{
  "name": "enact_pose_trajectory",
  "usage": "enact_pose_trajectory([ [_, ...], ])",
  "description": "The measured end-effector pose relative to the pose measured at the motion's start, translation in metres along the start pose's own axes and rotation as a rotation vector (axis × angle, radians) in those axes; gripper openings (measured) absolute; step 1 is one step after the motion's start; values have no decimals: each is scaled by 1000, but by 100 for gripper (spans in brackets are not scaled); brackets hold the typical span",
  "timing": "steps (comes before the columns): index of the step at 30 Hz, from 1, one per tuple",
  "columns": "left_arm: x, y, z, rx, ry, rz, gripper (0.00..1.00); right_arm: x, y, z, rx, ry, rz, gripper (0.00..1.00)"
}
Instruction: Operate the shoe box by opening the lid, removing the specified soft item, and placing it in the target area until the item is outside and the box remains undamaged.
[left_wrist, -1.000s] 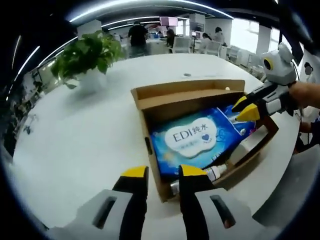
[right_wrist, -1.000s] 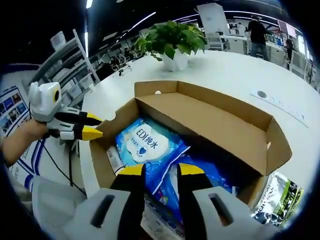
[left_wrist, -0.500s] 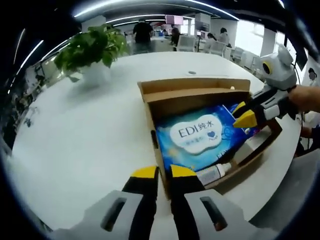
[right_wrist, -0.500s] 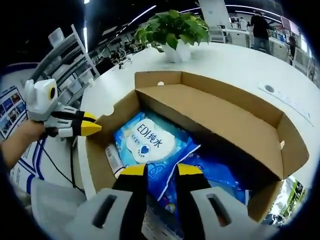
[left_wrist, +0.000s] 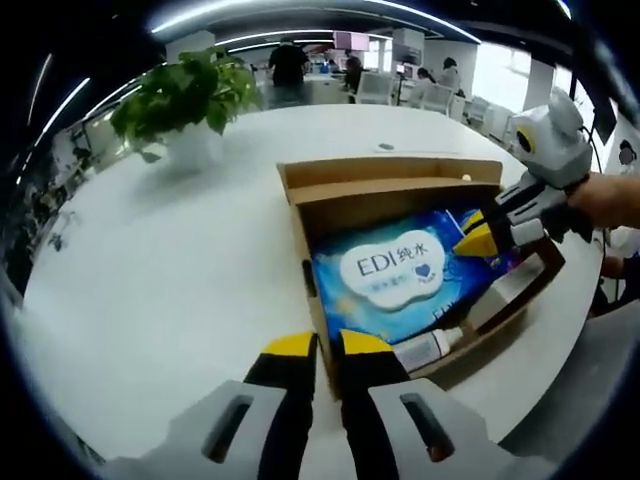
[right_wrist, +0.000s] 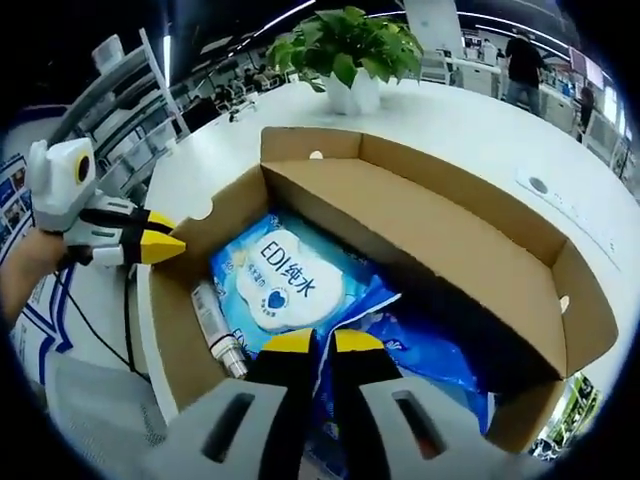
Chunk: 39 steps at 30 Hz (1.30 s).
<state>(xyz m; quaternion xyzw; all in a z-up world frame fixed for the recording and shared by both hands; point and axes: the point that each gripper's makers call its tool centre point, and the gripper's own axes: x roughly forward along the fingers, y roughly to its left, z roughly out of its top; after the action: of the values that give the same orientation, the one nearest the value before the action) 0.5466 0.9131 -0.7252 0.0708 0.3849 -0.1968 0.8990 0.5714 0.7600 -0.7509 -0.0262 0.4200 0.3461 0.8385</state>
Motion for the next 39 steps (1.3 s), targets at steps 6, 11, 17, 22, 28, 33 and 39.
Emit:
enact_pose_trajectory([
  [6,0,1,0,1,1,2,5,-7,3,4,-9,-16,2,2],
  [11,1,2,-1,7,3,1,5,-14,5,8,-23,-35,3,2],
  [17,2,2,-1,14,7,-3,5,-25,2,5,-56,-46,-19,1],
  [22,2,2,-1,22,11,-4,5,-36,-6,4,-48,-58,-36,1],
  [28,2,2,-2,30,20,-8,5,-53,-17,2,-18,-66,-64,0],
  [33,2,3,-2,34,27,-8,5,-66,-24,-5,6,-79,-72,0],
  [39,-2,2,3,57,27,-5,5,-68,-27,-12,18,-78,-83,0],
])
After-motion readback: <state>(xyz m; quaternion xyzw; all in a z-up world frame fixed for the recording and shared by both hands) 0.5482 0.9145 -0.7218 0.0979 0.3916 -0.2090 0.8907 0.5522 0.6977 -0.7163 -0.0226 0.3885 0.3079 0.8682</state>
